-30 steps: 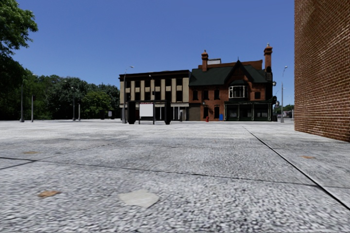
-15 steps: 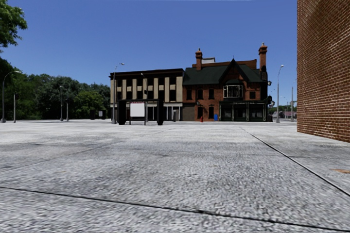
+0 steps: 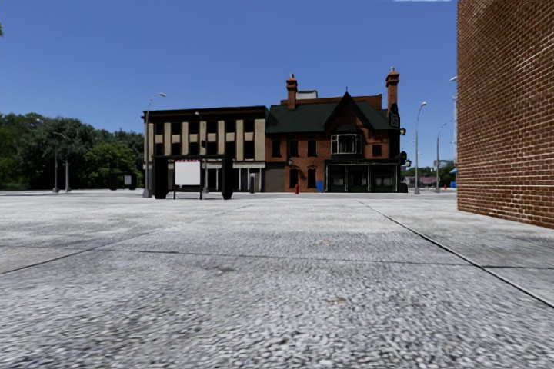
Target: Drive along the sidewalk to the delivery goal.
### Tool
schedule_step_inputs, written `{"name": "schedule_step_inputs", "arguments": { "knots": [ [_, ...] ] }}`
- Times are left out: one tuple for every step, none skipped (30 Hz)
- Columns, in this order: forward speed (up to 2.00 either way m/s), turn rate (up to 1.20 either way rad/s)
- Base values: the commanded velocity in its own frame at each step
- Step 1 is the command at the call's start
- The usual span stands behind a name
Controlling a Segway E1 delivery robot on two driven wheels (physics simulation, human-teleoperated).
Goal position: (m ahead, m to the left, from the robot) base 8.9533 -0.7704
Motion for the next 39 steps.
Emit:
{"name": "schedule_step_inputs", "arguments": {
  "knots": [
    [2.00, -0.30],
    [2.00, -0.30],
    [2.00, -0.30],
    [2.00, -0.30],
    [2.00, -0.30],
    [2.00, -0.28],
    [2.00, -0.04],
    [2.00, 0.00],
    [2.00, 0.00],
    [2.00, 0.00],
    [2.00, 0.00],
    [2.00, 0.00],
    [2.00, 0.00],
    [2.00, 0.00],
    [2.00, 0.00],
    [2.00, 0.00],
    [2.00, 0.00],
    [2.00, 0.00],
    [2.00, 0.00],
    [2.00, 0.00],
    [2.00, 0.00],
    [2.00, 0.00],
    [2.00, 0.00],
    [2.00, 0.00],
    [2.00, 0.00],
    [2.00, 0.00],
    [2.00, 0.00],
    [2.00, 0.00],
    [2.00, 0.00],
    [2.00, 0.00],
    [2.00, 0.00],
    [2.00, 0.00],
    [2.00, 0.00],
    [2.00, 0.00],
    [2.00, 0.00],
    [2.00, 0.00],
    [2.00, 0.00],
    [2.00, 0.00],
    [2.00, 0.00]
  ]
}}
